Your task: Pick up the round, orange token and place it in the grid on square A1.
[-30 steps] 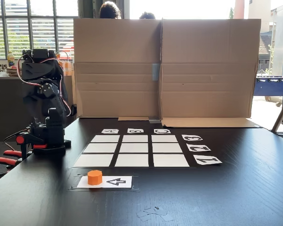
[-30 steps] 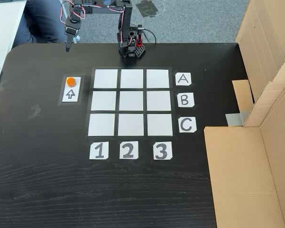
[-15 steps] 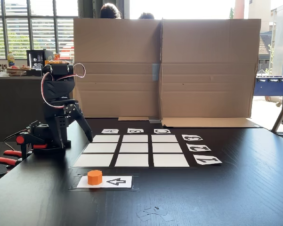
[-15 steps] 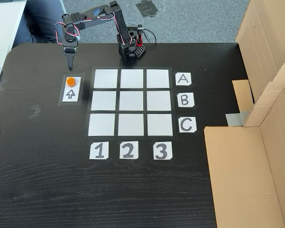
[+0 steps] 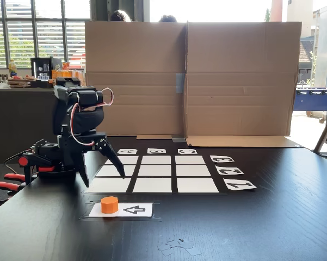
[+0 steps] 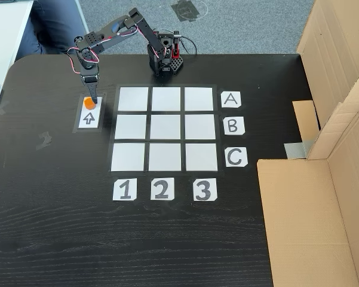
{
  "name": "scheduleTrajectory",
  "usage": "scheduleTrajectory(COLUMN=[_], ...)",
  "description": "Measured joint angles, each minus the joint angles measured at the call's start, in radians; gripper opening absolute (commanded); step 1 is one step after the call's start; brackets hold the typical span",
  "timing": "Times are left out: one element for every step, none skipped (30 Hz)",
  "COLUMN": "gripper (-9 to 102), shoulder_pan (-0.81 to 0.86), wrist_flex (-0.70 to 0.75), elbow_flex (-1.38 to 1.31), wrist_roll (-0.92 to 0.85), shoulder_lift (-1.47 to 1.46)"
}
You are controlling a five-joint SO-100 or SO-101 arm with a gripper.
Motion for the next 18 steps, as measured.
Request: scheduleTrajectory(gripper=[37, 37, 37, 37, 37, 37, 37, 37, 37, 37, 37, 37, 37, 37, 37, 37, 37, 37], shoulder_pan=[0.0, 0.002, 0.002, 0.002, 0.002, 0.002, 0.002, 0.003, 0.003, 0.003, 0.003, 0.003, 0.005, 0.006, 0.008, 0.009, 0.009, 0.009], wrist_flex=[0.006, 0.009, 0.006, 0.006, 0.006, 0.008, 0.008, 0.006, 0.006, 0.006, 0.008, 0.008, 0.008, 0.008, 0.008, 0.009, 0.002, 0.005], elbow_flex=[-0.012, -0.023, -0.034, -0.043, -0.054, -0.058, -0.066, -0.075, -0.083, -0.091, -0.098, -0.106, -0.114, -0.118, -0.118, -0.127, -0.143, -0.15], wrist_roll=[0.006, 0.006, 0.009, 0.009, 0.009, 0.009, 0.009, 0.009, 0.009, 0.009, 0.009, 0.009, 0.009, 0.009, 0.009, 0.009, 0.009, 0.009], shoulder_lift=[-0.021, -0.037, -0.049, -0.057, -0.067, -0.072, -0.08, -0.091, -0.098, -0.104, -0.109, -0.114, -0.121, -0.124, -0.126, -0.13, -0.144, -0.15])
